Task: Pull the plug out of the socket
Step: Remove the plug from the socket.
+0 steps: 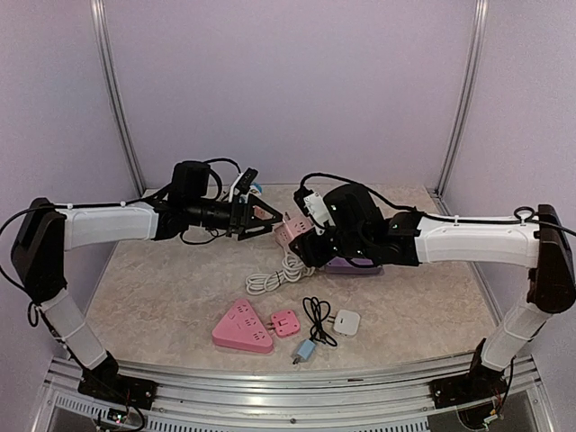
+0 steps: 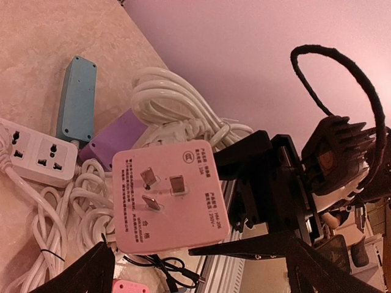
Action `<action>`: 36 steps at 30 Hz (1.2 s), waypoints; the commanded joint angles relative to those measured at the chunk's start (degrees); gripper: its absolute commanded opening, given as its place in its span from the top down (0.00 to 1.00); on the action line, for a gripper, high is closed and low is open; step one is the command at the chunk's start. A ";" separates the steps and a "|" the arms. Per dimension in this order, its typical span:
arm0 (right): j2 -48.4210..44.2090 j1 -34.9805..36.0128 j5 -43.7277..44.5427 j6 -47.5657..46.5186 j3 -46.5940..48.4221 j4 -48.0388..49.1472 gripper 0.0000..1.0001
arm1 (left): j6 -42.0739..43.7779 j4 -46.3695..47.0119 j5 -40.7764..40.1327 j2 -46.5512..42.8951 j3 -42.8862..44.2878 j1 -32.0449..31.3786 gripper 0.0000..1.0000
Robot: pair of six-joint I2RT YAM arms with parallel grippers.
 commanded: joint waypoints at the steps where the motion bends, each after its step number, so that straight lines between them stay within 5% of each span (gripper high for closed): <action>1: -0.30 1.14 1.00 -1.41 4.08 9.28 1.00 | 1.29 -2.84 -2.67 1.83 -0.03 -0.51 0.05; 19: 3.53 2.51 -1.15 -2.13 7.84 10.61 1.00 | 1.80 -4.27 -2.23 3.66 0.95 -1.91 0.09; 31: 4.58 3.11 0.70 -2.08 8.79 9.13 1.00 | -1.09 -2.08 0.03 4.02 0.46 -0.20 0.56; 36: 2.55 3.13 0.12 -1.41 6.00 10.78 0.46 | -1.76 -1.57 1.20 3.67 0.44 1.13 0.69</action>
